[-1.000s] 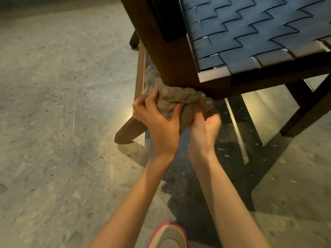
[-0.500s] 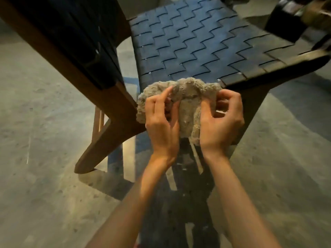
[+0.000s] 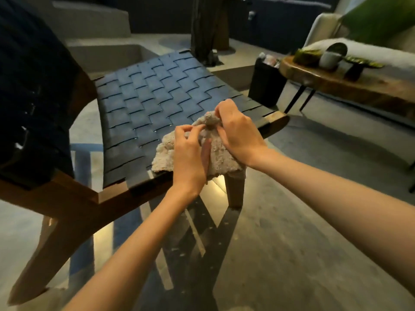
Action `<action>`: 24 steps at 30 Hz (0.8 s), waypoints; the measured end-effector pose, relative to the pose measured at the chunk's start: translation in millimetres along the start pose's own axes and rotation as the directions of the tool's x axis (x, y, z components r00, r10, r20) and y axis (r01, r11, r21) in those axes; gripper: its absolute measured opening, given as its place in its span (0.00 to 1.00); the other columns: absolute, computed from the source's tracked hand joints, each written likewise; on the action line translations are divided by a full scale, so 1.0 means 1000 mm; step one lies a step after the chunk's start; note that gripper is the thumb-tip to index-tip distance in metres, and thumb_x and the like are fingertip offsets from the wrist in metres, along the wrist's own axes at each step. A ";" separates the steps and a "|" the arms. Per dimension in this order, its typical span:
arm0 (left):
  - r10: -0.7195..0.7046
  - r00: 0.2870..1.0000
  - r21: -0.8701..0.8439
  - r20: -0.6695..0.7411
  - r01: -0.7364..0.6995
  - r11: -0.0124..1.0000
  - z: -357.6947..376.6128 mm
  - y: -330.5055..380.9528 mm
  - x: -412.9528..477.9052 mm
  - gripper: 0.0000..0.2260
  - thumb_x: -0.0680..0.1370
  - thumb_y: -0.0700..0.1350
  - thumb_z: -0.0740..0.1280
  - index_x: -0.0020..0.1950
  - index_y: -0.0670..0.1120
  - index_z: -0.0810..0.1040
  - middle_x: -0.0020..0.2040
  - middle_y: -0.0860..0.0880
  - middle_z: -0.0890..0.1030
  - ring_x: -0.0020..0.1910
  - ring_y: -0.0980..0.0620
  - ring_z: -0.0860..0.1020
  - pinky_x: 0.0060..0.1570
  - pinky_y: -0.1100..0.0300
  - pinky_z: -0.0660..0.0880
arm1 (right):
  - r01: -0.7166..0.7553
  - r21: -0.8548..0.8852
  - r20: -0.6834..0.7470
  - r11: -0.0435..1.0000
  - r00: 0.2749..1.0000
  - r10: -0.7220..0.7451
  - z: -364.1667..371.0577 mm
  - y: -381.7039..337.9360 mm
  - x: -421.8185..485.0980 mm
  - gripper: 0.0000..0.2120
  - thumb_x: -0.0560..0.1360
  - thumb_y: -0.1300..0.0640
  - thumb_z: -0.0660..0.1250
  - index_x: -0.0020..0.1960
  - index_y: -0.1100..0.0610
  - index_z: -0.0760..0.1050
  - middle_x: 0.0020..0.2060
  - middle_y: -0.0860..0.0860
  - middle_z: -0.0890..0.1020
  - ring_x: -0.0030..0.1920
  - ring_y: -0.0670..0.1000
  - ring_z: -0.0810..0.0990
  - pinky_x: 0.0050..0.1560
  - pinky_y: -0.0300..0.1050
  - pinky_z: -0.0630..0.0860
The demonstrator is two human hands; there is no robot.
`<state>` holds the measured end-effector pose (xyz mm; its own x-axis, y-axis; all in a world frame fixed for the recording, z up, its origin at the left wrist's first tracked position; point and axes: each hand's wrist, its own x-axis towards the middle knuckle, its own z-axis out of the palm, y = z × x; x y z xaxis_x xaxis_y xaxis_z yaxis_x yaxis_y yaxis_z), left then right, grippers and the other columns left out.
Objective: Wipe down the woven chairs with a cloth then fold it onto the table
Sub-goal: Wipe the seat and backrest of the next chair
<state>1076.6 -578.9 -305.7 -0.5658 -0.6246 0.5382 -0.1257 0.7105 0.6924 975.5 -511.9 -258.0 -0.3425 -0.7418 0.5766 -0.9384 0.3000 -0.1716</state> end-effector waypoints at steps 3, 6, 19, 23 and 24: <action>0.095 0.991 0.012 0.092 -0.096 0.995 0.024 0.016 0.000 0.18 0.79 0.47 0.64 0.69 0.48 0.70 0.62 0.47 0.69 0.61 0.53 0.67 0.59 0.64 0.66 | -0.111 0.044 -0.133 0.993 0.984 0.116 -0.010 0.030 -0.016 0.05 0.77 0.64 0.62 0.53 0.64 0.71 0.48 0.58 0.74 0.42 0.55 0.76 0.39 0.44 0.71; 0.192 0.970 0.110 0.150 -0.210 0.972 0.047 0.031 -0.001 0.22 0.77 0.42 0.66 0.71 0.48 0.67 0.62 0.47 0.68 0.61 0.52 0.66 0.57 0.66 0.63 | -0.283 0.111 -0.269 0.953 0.914 0.303 -0.007 0.054 -0.042 0.07 0.77 0.61 0.65 0.54 0.61 0.71 0.50 0.55 0.73 0.45 0.48 0.74 0.40 0.30 0.69; -0.062 0.986 -0.102 0.156 0.079 0.992 0.110 -0.002 -0.077 0.28 0.77 0.40 0.67 0.73 0.46 0.58 0.68 0.50 0.64 0.66 0.58 0.65 0.64 0.72 0.61 | -0.432 0.609 -0.132 0.665 0.771 0.622 0.056 0.077 -0.104 0.07 0.79 0.57 0.63 0.53 0.50 0.66 0.48 0.44 0.75 0.46 0.35 0.76 0.43 0.26 0.73; -0.190 0.975 -0.264 0.113 0.214 0.941 0.115 -0.003 -0.082 0.25 0.76 0.39 0.67 0.70 0.45 0.59 0.65 0.48 0.68 0.64 0.58 0.68 0.65 0.68 0.66 | -0.427 0.707 -0.073 0.564 0.750 0.658 0.068 0.073 -0.100 0.09 0.79 0.58 0.63 0.56 0.51 0.65 0.47 0.42 0.76 0.45 0.34 0.76 0.41 0.24 0.72; -0.234 0.967 -0.327 0.103 0.255 0.910 0.116 -0.001 -0.082 0.24 0.77 0.39 0.67 0.68 0.47 0.59 0.64 0.48 0.69 0.64 0.57 0.70 0.65 0.65 0.68 | -0.427 0.723 -0.056 0.543 0.747 0.662 0.070 0.073 -0.100 0.10 0.79 0.58 0.63 0.57 0.51 0.64 0.48 0.43 0.76 0.45 0.34 0.76 0.41 0.24 0.72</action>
<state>1028.8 -490.8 -405.6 -0.6011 -0.7371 0.3087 0.0073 0.3812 0.9245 938.0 -458.3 -384.3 -0.8748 -0.3224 0.3617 -0.3962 0.0463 -0.9170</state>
